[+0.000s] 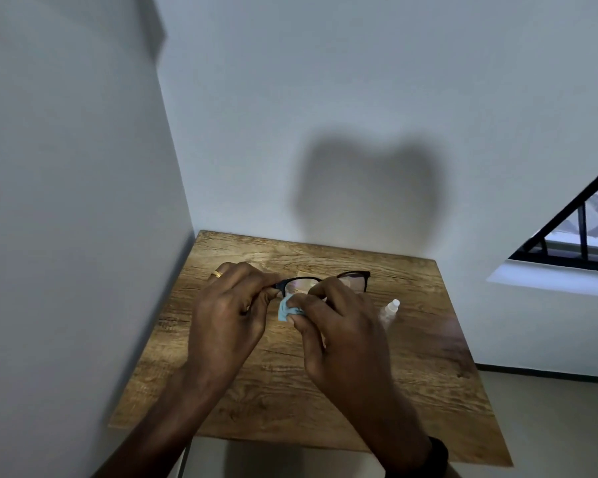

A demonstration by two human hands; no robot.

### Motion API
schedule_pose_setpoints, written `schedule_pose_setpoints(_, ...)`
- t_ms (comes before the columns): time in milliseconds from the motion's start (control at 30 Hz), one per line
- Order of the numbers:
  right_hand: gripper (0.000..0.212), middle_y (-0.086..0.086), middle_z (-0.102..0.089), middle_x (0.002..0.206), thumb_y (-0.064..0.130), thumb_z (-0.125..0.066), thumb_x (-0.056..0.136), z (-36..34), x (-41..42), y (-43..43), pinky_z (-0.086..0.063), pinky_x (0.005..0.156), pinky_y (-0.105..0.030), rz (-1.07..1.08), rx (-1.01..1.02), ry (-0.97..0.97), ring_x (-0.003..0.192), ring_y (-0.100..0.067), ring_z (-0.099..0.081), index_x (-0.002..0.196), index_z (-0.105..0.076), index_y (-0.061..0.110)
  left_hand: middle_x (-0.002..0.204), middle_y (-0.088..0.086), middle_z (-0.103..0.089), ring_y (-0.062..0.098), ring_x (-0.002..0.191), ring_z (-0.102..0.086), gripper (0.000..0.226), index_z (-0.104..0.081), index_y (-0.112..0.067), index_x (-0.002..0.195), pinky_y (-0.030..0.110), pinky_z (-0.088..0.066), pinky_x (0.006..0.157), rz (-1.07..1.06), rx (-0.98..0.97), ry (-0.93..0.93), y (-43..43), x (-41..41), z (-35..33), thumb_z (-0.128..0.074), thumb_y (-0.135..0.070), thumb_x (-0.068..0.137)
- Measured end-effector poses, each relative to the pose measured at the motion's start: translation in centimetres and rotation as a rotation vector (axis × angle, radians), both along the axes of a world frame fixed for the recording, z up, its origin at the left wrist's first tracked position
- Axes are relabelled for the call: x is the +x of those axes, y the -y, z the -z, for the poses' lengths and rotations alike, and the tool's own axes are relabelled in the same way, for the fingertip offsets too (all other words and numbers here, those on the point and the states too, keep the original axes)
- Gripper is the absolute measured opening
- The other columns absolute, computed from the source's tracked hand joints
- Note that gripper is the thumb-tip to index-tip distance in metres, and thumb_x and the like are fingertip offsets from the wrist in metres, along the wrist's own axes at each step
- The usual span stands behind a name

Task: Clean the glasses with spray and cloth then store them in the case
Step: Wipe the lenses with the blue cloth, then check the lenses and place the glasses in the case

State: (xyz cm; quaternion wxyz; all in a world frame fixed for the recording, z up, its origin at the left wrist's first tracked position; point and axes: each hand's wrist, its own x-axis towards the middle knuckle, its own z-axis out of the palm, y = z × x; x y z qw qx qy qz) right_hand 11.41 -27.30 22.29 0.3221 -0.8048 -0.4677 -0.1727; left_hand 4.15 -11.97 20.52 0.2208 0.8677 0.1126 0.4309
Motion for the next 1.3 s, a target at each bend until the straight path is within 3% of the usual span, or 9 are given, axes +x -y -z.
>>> schedule_pose_setpoints(200,0.016,0.009,-0.062,0.096,0.023,-0.069,0.087,0.3,0.9,2.9,-0.054,0.065,-0.037,0.060,0.076,-0.162,0.083,-0.009,-0.060,0.102,-0.072,0.021,0.085,0.000,-0.073,0.018,0.080,-0.066,0.020,-0.080,-0.010,0.095,0.030,-0.050,0.071,-0.040,-0.063,0.036,-0.4,-0.3,0.4,-0.078,0.003,0.081)
schedule_pose_setpoints(400,0.014,0.004,-0.068,0.091,0.015,-0.074,0.085,-1.3,1.9,5.6,-0.050,0.063,-0.015,0.125,0.307,-0.164,0.076,-0.006,-0.063,0.098,-0.073,0.011,0.088,0.001,-0.075,0.021,0.081,-0.069,0.015,-0.081,-0.008,0.094,0.031,-0.051,0.075,-0.082,-0.112,0.074,-1.1,-0.2,0.4,-0.076,-0.002,0.082)
schedule_pose_setpoints(500,0.014,0.004,-0.070,0.090,0.012,-0.077,0.085,-0.8,2.7,6.4,-0.047,0.065,-0.009,0.192,0.362,-0.206,0.077,-0.005,-0.063,0.098,-0.072,0.010,0.088,0.001,-0.075,0.017,0.083,-0.066,0.014,-0.081,-0.009,0.094,0.022,-0.048,0.077,-0.090,-0.104,0.088,-1.2,-0.2,0.0,-0.075,-0.003,0.082)
schedule_pose_setpoints(600,0.018,0.005,-0.071,0.090,0.010,-0.076,0.083,1.1,3.7,6.7,-0.050,0.064,-0.014,0.245,0.350,-0.260,0.077,-0.006,-0.065,0.100,-0.072,0.014,0.088,0.001,-0.074,0.014,0.084,-0.063,0.014,-0.080,-0.009,0.094,0.013,-0.042,0.081,-0.093,-0.098,0.090,-1.2,-0.1,-0.3,-0.075,-0.002,0.083)
schedule_pose_setpoints(767,0.017,0.006,-0.072,0.084,0.017,-0.078,0.083,8.6,6.9,6.7,-0.056,0.057,-0.029,0.422,0.151,-0.378,0.068,-0.005,-0.065,0.099,-0.073,0.019,0.088,0.000,-0.075,0.014,0.084,-0.064,0.012,-0.081,-0.009,0.094,0.019,-0.046,0.077,-0.077,-0.092,0.083,-1.1,0.0,-0.4,-0.073,-0.005,0.085)
schedule_pose_setpoints(933,0.012,0.007,-0.071,0.083,0.025,-0.074,0.086,17.2,10.1,8.2,-0.044,0.057,-0.023,0.622,-0.078,-0.429,0.068,-0.009,-0.062,0.097,-0.072,0.024,0.089,0.000,-0.075,0.021,0.084,-0.068,0.015,-0.080,-0.012,0.097,0.034,-0.050,0.074,-0.053,-0.077,0.077,-0.9,0.1,-0.4,-0.075,-0.005,0.085)
schedule_pose_setpoints(1133,0.007,0.007,-0.058,0.088,0.025,-0.065,0.091,24.1,9.7,10.0,-0.040,0.058,-0.025,0.564,-0.330,-0.470,0.076,-0.014,-0.059,0.086,-0.060,0.026,0.088,0.000,-0.074,0.020,0.083,-0.067,0.016,-0.080,-0.011,0.097,0.037,-0.051,0.073,-0.036,-0.066,0.081,-0.7,0.4,-0.3,-0.075,-0.002,0.084)
schedule_pose_setpoints(1233,0.005,0.003,-0.059,0.096,0.028,-0.064,0.091,24.8,9.7,10.4,-0.045,0.063,-0.027,0.555,-0.409,-0.489,0.084,-0.017,-0.060,0.094,-0.061,0.025,0.088,0.000,-0.074,0.020,0.083,-0.067,0.017,-0.080,-0.011,0.096,0.036,-0.050,0.073,-0.039,-0.061,0.078,-0.7,0.5,-0.5,-0.075,-0.002,0.083)
schedule_pose_setpoints(1300,0.020,0.000,-0.062,0.106,0.036,-0.063,0.090,23.1,10.4,9.8,-0.051,0.069,-0.031,0.572,-0.501,-0.484,0.091,-0.017,-0.061,0.107,-0.065,0.025,0.088,0.000,-0.075,0.020,0.083,-0.068,0.017,-0.080,-0.011,0.096,0.035,-0.050,0.073,-0.041,-0.056,0.074,-0.7,0.6,-0.5,-0.075,-0.002,0.083)
